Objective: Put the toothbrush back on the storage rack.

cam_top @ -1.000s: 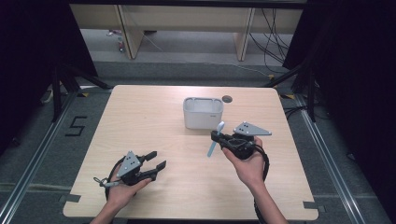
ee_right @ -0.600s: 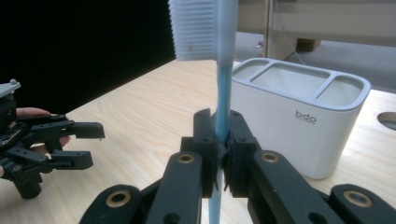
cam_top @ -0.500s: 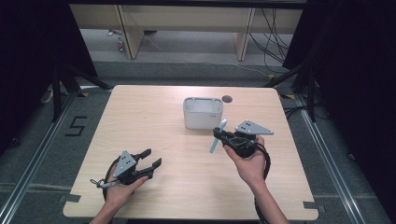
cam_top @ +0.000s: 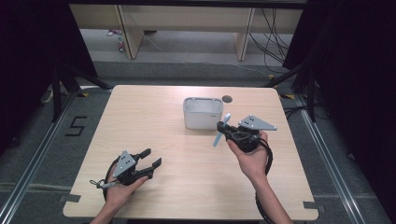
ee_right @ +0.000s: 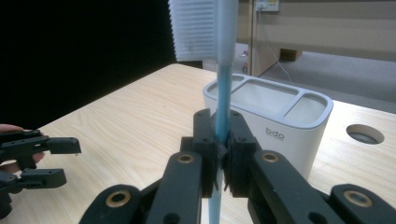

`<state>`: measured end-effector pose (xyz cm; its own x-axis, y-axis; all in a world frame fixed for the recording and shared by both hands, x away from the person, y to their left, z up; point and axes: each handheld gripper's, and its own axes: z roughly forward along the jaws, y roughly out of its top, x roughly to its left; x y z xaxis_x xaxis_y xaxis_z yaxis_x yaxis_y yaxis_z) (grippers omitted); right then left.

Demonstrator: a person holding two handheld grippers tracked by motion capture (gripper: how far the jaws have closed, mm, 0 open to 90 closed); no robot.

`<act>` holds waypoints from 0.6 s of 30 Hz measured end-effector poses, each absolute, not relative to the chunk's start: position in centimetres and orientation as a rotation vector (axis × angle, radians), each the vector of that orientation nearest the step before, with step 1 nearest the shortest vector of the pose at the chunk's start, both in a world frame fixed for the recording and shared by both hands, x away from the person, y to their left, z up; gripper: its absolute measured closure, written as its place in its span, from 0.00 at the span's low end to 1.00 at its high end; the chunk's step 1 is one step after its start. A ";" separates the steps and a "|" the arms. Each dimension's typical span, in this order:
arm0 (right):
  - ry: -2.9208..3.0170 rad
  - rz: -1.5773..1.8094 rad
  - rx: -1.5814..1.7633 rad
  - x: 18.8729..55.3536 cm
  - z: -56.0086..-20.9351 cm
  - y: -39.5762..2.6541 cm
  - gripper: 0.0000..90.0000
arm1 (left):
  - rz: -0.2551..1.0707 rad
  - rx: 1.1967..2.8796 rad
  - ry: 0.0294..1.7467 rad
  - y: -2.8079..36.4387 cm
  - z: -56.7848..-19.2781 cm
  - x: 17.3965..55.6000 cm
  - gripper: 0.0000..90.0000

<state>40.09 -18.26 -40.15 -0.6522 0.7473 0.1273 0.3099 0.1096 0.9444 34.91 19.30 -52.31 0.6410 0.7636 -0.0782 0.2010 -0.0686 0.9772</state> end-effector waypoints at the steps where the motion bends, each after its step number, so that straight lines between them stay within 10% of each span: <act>1: 2.012 1.562 1.031 40.2 -40.2 -18.3 0.95 | 0.563 1.612 0.816 19.3 -52.3 34.9 0.42; 18: 1.958 1.546 1.055 41.5 -39.3 -18.7 0.95 | 0.587 1.601 0.819 19.1 -52.3 34.7 0.38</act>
<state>41.54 -18.69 -39.30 -0.6184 0.7765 0.1209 0.2978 0.0891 0.9505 34.69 19.11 -52.31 0.6271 0.7762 -0.0654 0.1874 -0.0689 0.9799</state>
